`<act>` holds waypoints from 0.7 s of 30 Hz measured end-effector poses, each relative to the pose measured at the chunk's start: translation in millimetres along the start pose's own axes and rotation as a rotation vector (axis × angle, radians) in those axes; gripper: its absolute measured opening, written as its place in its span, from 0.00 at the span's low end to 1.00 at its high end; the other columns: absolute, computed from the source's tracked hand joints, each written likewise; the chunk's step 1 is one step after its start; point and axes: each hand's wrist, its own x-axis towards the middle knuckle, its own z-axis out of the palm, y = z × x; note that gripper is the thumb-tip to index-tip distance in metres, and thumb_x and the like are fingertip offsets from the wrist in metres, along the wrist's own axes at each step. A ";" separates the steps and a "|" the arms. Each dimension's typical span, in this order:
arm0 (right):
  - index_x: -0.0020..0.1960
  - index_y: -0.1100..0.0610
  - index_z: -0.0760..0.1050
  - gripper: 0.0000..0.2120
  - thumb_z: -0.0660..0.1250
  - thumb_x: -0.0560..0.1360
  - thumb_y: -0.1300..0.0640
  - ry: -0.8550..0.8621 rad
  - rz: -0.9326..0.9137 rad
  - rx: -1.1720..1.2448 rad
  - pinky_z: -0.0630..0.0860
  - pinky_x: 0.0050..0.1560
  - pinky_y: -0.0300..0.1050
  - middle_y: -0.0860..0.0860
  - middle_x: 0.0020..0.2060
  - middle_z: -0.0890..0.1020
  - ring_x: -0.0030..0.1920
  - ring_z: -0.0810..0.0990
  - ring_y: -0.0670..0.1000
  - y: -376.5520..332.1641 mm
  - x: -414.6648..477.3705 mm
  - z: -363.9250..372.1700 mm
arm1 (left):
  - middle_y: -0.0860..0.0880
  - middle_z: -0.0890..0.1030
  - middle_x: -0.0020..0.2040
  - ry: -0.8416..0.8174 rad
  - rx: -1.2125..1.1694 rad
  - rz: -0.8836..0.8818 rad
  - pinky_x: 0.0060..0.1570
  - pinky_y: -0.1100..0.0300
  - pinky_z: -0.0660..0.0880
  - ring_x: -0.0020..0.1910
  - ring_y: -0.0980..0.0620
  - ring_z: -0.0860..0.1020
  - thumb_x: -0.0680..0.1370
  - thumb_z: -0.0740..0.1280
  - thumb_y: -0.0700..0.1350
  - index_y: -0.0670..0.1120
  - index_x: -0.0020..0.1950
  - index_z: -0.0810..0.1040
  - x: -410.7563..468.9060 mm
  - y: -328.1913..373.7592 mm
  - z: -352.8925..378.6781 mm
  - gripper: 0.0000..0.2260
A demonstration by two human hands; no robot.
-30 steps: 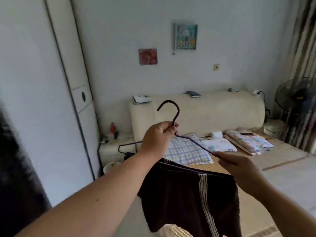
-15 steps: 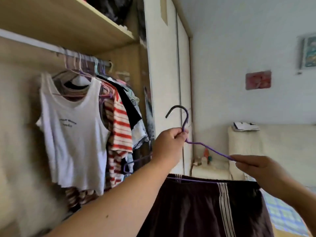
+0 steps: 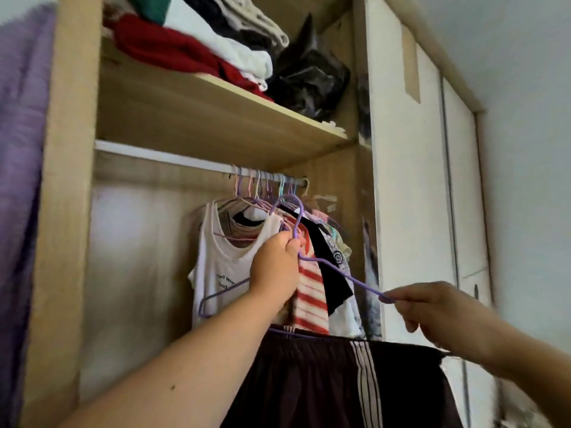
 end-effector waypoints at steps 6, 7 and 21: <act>0.38 0.45 0.82 0.13 0.64 0.76 0.57 0.000 -0.241 0.032 0.62 0.22 0.31 0.46 0.22 0.75 0.22 0.69 0.42 -40.2 77.2 8.5 | 0.51 0.78 0.41 0.174 0.019 -0.046 0.33 0.65 0.64 0.40 0.52 0.75 0.81 0.57 0.40 0.45 0.52 0.79 81.4 6.2 -15.2 0.11; 0.36 0.46 0.82 0.13 0.64 0.76 0.56 0.060 -0.281 0.036 0.63 0.22 0.31 0.45 0.23 0.77 0.23 0.71 0.42 -45.8 90.6 13.3 | 0.50 0.79 0.43 0.213 0.011 -0.052 0.30 0.70 0.65 0.39 0.53 0.75 0.81 0.57 0.40 0.45 0.52 0.79 93.8 7.8 -16.8 0.11; 0.36 0.65 0.77 0.10 0.62 0.72 0.61 0.219 -0.482 -0.045 0.64 0.29 0.44 0.54 0.23 0.72 0.28 0.68 0.54 -104.1 276.9 102.9 | 0.49 0.80 0.46 0.244 0.209 -0.040 0.44 0.57 0.70 0.48 0.46 0.77 0.72 0.67 0.56 0.47 0.49 0.78 247.1 -60.4 -57.8 0.14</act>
